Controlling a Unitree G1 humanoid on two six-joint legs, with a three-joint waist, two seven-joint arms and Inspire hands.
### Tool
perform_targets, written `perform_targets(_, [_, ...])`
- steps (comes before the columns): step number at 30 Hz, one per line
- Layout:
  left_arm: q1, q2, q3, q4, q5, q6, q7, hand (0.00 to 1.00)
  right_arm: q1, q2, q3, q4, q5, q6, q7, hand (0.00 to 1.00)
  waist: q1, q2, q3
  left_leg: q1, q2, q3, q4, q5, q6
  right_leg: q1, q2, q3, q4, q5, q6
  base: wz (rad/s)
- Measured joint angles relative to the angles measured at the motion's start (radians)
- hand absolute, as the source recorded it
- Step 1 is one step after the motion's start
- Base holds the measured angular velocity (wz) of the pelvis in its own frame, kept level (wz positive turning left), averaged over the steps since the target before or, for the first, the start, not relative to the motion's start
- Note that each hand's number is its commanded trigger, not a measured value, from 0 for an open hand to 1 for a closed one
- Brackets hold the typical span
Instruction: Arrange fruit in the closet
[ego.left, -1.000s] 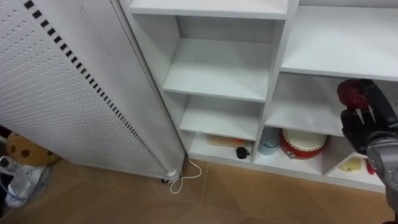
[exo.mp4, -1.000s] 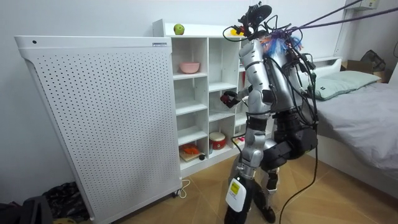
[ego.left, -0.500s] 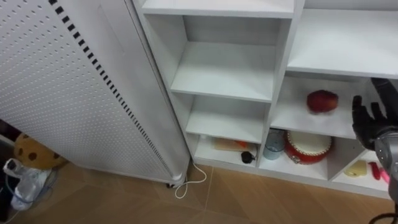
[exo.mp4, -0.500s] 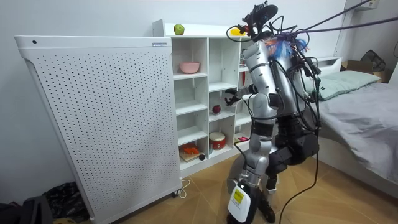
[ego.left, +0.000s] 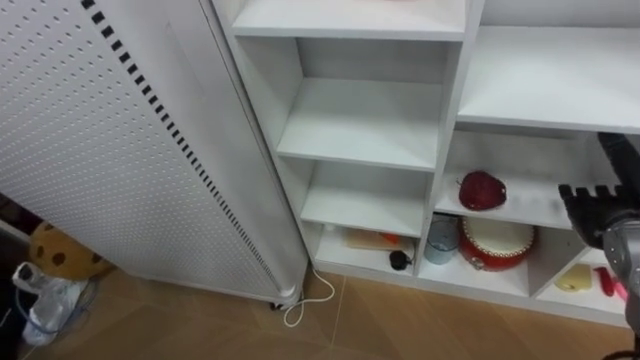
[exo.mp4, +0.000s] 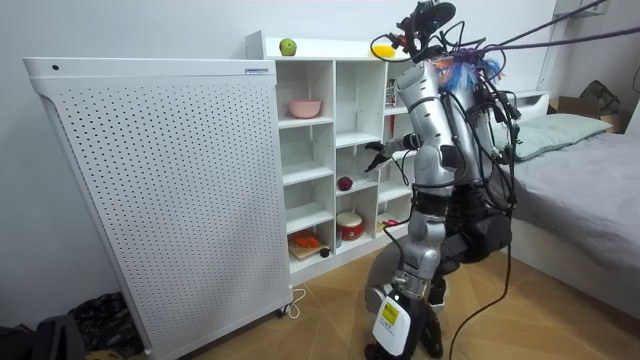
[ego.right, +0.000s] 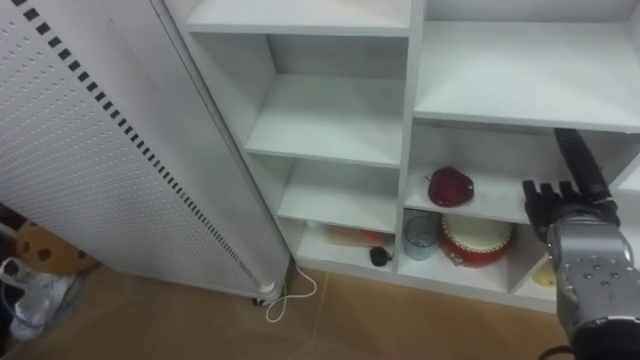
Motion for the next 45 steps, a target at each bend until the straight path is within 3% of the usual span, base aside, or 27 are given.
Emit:
perform_targets(2, [0.000,0.000,0.000,0.000,0.000,0.000,-0.002,0.00,0.031,0.000,0.000,0.003,0.008,0.002,0.037,0.00,-0.001,0.001,0.0003,0.022,0.004,0.002,-0.007,-0.002,0.000,0.022,0.003,-0.002,-0.009,-0.002,0.003,-0.02])
perform_targets(8, [-0.006,0.000,-0.002,0.003,-0.009,0.002,-0.044,0.00,0.155,0.003,0.033,0.116,0.011,0.056,0.188,0.00,0.001,0.006,0.0037,0.158,0.005,0.000,-0.074,-0.005,-0.004,0.162,0.026,-0.008,-0.085,0.002,0.013,-0.02])
perform_targets(12, [-0.012,0.000,0.001,0.020,-0.010,0.005,-0.083,0.00,0.236,0.004,0.040,0.229,0.010,0.088,0.284,0.00,-0.007,-0.006,0.0092,0.267,0.006,0.005,-0.161,0.002,-0.012,0.261,0.038,-0.005,-0.162,0.015,0.022,-0.09])
perform_targets(15, [-0.037,-0.010,0.040,0.062,-0.007,0.011,-0.109,0.00,0.314,0.007,0.039,0.263,-0.006,0.106,0.350,0.00,-0.015,-0.013,0.0079,0.334,0.007,0.008,-0.213,0.010,-0.014,0.328,0.050,-0.009,-0.215,0.020,0.027,-0.05])
perform_targets(21, [-0.047,-0.011,0.109,0.126,-0.009,0.018,-0.126,0.00,0.461,0.084,0.039,0.313,-0.085,0.134,0.462,0.00,-0.057,-0.019,0.0009,0.481,0.026,0.002,-0.315,0.018,-0.023,0.494,0.102,-0.018,-0.366,0.055,0.041,-0.08])
perform_targets(24, [-0.045,-0.017,0.139,0.137,-0.004,0.016,-0.126,0.00,0.546,0.124,0.041,0.329,-0.178,0.148,0.508,0.00,-0.083,-0.019,-0.0081,0.566,0.026,0.004,-0.391,0.033,-0.020,0.588,0.114,-0.033,-0.461,0.079,0.052,0.01])
perform_targets(27, [-0.016,-0.025,0.155,0.141,-0.008,0.013,-0.124,0.00,0.646,0.153,0.044,0.337,-0.234,0.164,0.540,0.00,-0.107,-0.018,-0.0306,0.654,0.020,0.007,-0.466,0.044,-0.013,0.677,0.125,-0.034,-0.538,0.095,0.070,0.02])
perform_targets(30, [0.018,-0.037,0.195,0.140,0.010,0.005,-0.104,0.00,0.740,0.182,0.051,0.337,-0.357,0.162,0.557,0.00,-0.131,-0.018,-0.0369,0.754,0.017,0.018,-0.539,0.051,-0.011,0.775,0.136,-0.029,-0.610,0.113,0.084,-0.08])
perform_targets(33, [0.031,-0.048,0.207,0.137,0.017,-0.001,-0.081,0.00,0.821,0.206,0.115,0.350,-0.479,0.162,0.578,0.00,-0.152,-0.024,-0.0377,0.830,0.015,0.026,-0.585,0.051,-0.010,0.845,0.140,-0.030,-0.655,0.118,0.093,-0.06])
perform_targets(37, [0.035,-0.074,0.275,0.120,0.060,-0.011,-0.059,0.00,0.893,0.243,0.143,0.364,-0.720,0.164,0.574,0.00,-0.174,-0.030,-0.0384,0.907,0.015,0.044,-0.639,0.052,-0.010,0.911,0.146,-0.029,-0.688,0.123,0.097,-0.16])
perform_targets(41, [0.033,-0.084,0.299,0.103,0.092,-0.007,-0.033,0.00,0.931,0.249,0.167,0.367,-0.890,0.165,0.570,0.00,-0.195,-0.039,-0.0342,0.958,0.010,0.049,-0.663,0.053,-0.011,0.953,0.148,-0.029,-0.695,0.120,0.101,-0.02])
perform_targets(45, [0.023,-0.103,0.327,0.103,0.152,0.011,-0.013,0.00,0.947,0.291,0.171,0.383,-1.088,0.176,0.551,0.00,-0.209,-0.053,-0.0331,1.009,0.009,0.048,-0.679,0.052,-0.012,1.012,0.158,-0.026,-0.730,0.121,0.105,0.02])
